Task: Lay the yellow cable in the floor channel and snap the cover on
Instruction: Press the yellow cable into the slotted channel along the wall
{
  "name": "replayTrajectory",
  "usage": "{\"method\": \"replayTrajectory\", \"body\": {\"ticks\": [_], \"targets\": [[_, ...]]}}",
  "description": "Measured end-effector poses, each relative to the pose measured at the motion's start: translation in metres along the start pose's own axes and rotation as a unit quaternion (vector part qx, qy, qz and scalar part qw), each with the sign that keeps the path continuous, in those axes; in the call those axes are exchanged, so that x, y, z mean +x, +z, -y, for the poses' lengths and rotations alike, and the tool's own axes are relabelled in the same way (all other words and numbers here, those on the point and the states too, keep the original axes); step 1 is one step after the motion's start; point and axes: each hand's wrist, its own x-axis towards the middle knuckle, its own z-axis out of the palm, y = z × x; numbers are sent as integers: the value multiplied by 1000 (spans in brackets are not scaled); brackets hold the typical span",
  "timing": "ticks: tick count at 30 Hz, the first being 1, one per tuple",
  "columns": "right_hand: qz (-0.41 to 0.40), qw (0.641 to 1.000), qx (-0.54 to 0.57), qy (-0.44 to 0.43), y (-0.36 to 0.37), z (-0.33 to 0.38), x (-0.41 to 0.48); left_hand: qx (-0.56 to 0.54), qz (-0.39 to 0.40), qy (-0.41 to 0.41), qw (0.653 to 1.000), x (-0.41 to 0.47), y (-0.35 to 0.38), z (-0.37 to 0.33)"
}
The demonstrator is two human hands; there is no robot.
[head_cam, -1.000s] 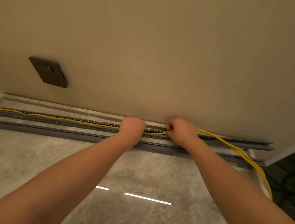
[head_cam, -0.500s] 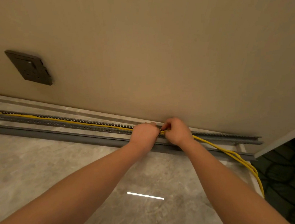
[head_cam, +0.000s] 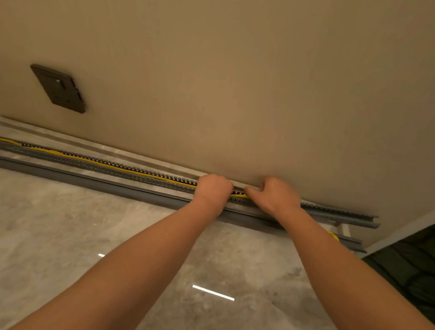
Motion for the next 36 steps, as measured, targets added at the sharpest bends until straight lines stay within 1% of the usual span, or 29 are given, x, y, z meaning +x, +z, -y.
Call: {"method": "replayTrajectory", "body": {"ticks": [2, 4, 7, 9, 11, 12, 14, 16, 19, 22, 24, 26, 28, 32, 36], "targets": [[25, 1000, 2, 7, -6, -14, 0, -2, 3, -8, 1000, -1, 0, -2], [66, 997, 22, 19, -13, -26, 0, 2, 9, -14, 1000, -3, -1, -5], [136, 981, 133, 28, -21, -35, 3, 5, 14, -30, 999, -4, -2, -6], [160, 970, 179, 36, -27, -38, 5, 3, 17, -40, 999, -4, -3, -7], [148, 970, 192, 16, -29, -38, 9, 2, 18, -44, 999, -4, -2, -8], [128, 975, 183, -3, -29, -37, 11, 2, 18, -45, 999, -3, -2, -8], [87, 989, 110, -44, -26, -35, 14, 0, 18, -50, 999, -2, -3, -9], [63, 994, 23, -82, -23, -33, 12, -3, 12, -54, 998, -2, -3, -11], [48, 992, -26, -113, -19, -32, 9, -29, -16, -46, 998, -2, 1, -25], [46, 992, -16, -113, -19, -32, 11, -93, -68, -17, 993, 2, 9, -49], [48, 993, 3, -108, -17, -35, 13, -123, -84, 1, 989, 5, 13, -62], [46, 993, 23, -106, -14, -38, 14, -128, -85, 1, 988, 7, 14, -68], [42, 993, 36, -107, -12, -41, 13, -109, -78, 2, 991, 8, 14, -69], [51, 992, 11, -116, -12, -45, 10, -78, -53, 11, 995, 12, 3, -71], [55, 995, 11, -82, -22, -65, 6, -93, -35, 12, 995, 14, 3, -71]]}}
